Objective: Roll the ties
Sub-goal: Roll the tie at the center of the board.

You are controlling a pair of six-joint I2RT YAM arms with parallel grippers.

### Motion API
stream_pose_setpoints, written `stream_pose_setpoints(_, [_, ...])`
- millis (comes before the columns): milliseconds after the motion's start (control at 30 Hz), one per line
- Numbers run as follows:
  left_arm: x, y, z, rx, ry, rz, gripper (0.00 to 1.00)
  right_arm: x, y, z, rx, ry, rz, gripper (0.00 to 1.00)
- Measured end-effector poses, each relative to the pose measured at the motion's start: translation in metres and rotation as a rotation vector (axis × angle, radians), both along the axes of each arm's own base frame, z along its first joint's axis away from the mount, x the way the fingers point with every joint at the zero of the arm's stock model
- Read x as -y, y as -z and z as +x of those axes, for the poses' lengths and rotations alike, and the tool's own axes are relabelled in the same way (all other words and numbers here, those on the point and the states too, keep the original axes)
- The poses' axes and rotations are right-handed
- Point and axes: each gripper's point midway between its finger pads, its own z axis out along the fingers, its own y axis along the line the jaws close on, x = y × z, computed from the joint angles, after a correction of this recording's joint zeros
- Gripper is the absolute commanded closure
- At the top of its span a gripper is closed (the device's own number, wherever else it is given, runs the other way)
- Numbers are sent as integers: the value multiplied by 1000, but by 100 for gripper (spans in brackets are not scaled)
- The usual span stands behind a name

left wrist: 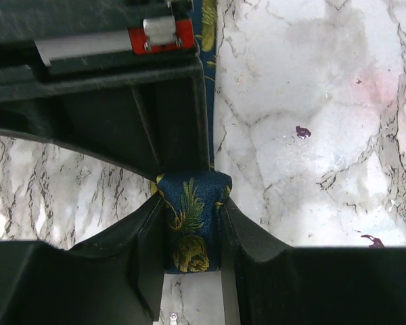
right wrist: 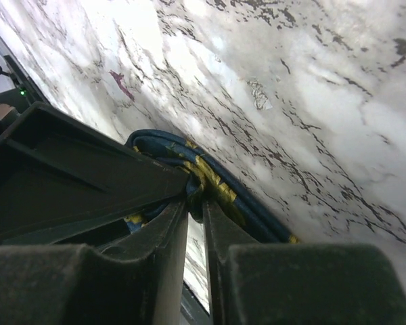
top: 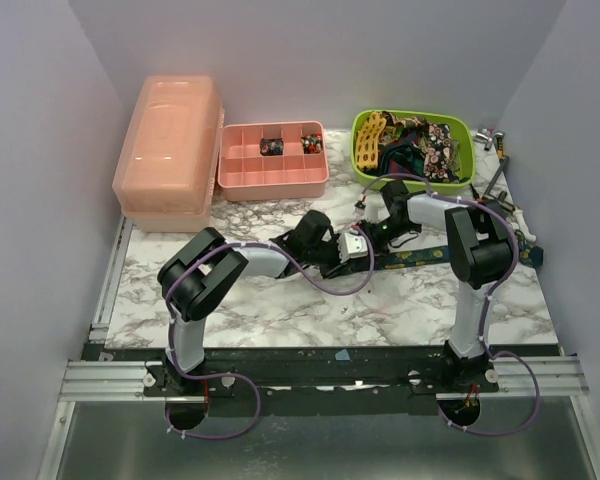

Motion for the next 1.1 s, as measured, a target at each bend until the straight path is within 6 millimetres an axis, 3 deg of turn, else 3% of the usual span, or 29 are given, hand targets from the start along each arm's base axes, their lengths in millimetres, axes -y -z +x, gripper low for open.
stream_pose_setpoints(200, [0, 3, 1, -23, 1, 27, 73, 14, -11, 6, 53, 4, -19, 55])
stream_pose_setpoints(433, [2, 3, 4, -48, -6, 45, 73, 11, -37, -3, 58, -28, 28, 52])
stream_pose_setpoints(567, [3, 3, 6, -68, -15, 52, 72, 8, -38, -2, 58, -39, 42, 59])
stream_pose_setpoints(700, [2, 3, 6, -78, -17, 59, 71, 8, -26, 2, 39, -40, 27, 66])
stream_pose_setpoints(733, [2, 3, 6, -78, -17, 60, 71, 8, -23, 4, 33, -41, 22, 70])
stream_pose_setpoints(767, [2, 3, 6, -78, -16, 61, 70, 7, -20, 5, 25, -39, 19, 80])
stream_pose_setpoints(833, [2, 3, 6, -73, -15, 62, 59, 7, -19, 7, 17, -41, 18, 99])
stream_pose_setpoints(933, [1, 3, 7, -66, -12, 65, 40, 7, -18, 11, 28, -49, 5, 99])
stream_pose_setpoints(1100, [-12, 7, 2, -62, -20, 49, 21, 9, -10, 12, 30, -54, -19, 100])
